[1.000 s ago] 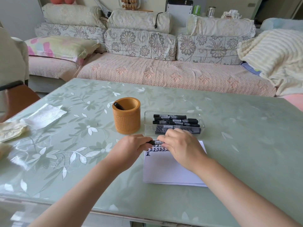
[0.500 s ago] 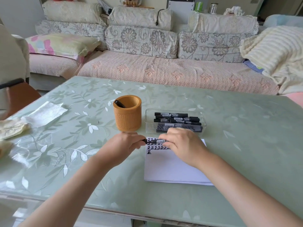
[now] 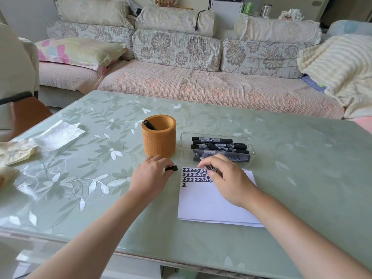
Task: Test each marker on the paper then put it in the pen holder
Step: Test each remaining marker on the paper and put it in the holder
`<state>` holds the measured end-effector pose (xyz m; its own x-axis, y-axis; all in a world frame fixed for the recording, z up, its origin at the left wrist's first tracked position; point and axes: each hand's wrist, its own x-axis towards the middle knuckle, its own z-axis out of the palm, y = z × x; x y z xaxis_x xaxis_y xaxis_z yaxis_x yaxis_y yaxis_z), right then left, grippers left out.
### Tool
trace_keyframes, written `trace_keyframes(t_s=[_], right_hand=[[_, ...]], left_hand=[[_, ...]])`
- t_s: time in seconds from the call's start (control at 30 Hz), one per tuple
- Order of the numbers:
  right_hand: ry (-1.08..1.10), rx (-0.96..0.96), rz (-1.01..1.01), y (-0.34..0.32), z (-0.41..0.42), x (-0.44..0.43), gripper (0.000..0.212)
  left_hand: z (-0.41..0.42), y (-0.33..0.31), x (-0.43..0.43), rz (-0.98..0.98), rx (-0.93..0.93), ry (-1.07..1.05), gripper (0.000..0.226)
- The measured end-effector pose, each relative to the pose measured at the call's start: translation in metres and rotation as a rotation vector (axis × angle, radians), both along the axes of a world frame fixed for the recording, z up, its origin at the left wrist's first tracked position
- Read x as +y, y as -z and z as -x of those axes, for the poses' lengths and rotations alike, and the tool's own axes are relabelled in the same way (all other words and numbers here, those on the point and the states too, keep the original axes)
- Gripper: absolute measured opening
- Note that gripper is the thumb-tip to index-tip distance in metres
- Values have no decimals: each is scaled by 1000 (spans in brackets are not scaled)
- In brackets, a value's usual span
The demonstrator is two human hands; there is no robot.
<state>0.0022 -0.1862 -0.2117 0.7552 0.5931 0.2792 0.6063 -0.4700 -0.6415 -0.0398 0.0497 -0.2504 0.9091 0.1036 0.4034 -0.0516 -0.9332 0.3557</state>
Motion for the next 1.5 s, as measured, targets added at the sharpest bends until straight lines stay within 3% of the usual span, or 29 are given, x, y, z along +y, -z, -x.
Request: trace_keyframes(t_s=[0.07,0.17,0.27,0.37,0.47,0.53,0.6,0.7,0.97,1.17,1.5], right_hand=[[6,70,-44,2,2,0,41],[-14,206,-106,3,3,-1,67],[-41,218,-125,3,7,3,79],[-54,163,-121,2,13,6,45],[-32,238,-208,8,18,12,11],[-6,343,-311,12,20,17,6],[31,463,-392,14,20,22,14],[106,555,-406,17,17,25,15],[181,399,-287,29,11,29,31],[181,335,-224,33,11,30,23],[143,293,-176,34,11,29,30]], left_hand=[[-3,2,-2,19,16,-2,16],[-2,5,-4,13,27,8,25],[6,4,-3,5,-39,61,31],[20,1,-3,30,-105,254,19],[32,0,-5,80,-32,399,17],[37,3,-5,82,13,438,22],[39,4,-5,60,29,448,25],[39,5,-5,60,26,444,26],[39,7,-8,37,4,426,21],[38,8,-9,38,1,417,22],[37,10,-10,38,0,414,20]])
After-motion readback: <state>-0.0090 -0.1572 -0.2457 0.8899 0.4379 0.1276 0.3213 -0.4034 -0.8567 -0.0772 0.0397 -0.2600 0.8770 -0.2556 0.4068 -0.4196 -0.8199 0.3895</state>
